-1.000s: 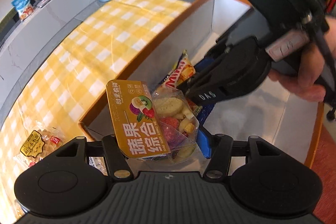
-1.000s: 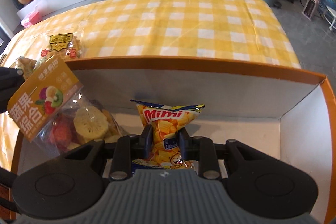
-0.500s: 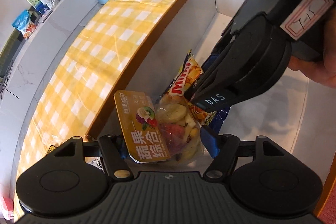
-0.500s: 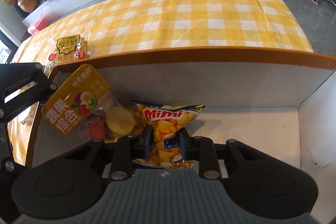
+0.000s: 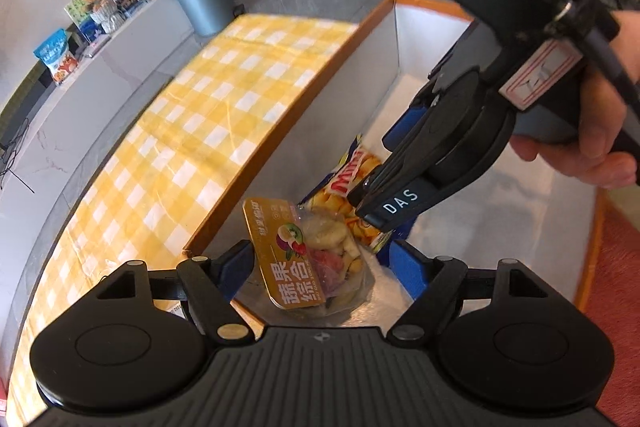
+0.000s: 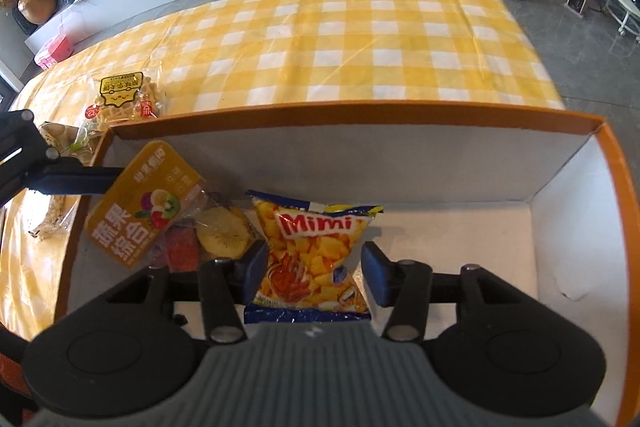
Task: Organize snacks
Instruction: 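Move both open tools back over the remaining snacks on the table, then grasp the yellow bread bag with the right tool while the left tool grasps the green-white snack bag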
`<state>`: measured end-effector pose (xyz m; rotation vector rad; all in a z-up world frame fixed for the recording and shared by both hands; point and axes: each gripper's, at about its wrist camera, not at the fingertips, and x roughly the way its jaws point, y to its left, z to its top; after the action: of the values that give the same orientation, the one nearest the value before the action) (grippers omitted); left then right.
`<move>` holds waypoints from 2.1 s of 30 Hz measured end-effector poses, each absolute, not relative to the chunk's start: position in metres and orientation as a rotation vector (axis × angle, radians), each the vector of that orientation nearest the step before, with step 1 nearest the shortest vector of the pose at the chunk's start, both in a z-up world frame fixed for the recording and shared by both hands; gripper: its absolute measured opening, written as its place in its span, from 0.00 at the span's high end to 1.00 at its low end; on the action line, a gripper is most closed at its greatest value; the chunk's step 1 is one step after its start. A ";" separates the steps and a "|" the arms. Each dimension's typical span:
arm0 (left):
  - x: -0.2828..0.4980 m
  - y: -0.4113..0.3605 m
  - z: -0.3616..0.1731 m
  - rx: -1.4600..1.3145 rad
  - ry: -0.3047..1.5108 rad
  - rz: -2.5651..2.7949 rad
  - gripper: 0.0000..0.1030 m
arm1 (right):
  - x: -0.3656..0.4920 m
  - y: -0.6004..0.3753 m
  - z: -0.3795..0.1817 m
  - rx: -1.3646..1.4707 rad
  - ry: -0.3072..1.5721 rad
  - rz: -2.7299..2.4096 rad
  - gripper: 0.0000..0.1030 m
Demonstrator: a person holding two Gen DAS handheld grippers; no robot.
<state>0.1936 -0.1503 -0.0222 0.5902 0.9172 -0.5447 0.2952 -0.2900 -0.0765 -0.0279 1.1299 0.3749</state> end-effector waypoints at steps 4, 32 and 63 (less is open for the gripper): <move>0.181 -0.147 -0.007 0.568 0.867 -0.563 0.12 | 0.283 -0.290 -0.063 -0.065 1.094 0.355 0.45; 0.061 0.005 0.010 0.044 0.513 -0.127 0.12 | 0.129 -0.202 0.000 0.057 0.516 0.270 0.44; 0.114 0.076 -0.047 0.316 0.544 0.027 0.03 | 0.171 -0.087 -0.057 -0.049 0.625 0.400 0.38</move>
<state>0.1144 0.0758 -0.0468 0.3155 0.5438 0.0270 0.1710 -0.0868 -0.0567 -0.0488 0.6249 0.3996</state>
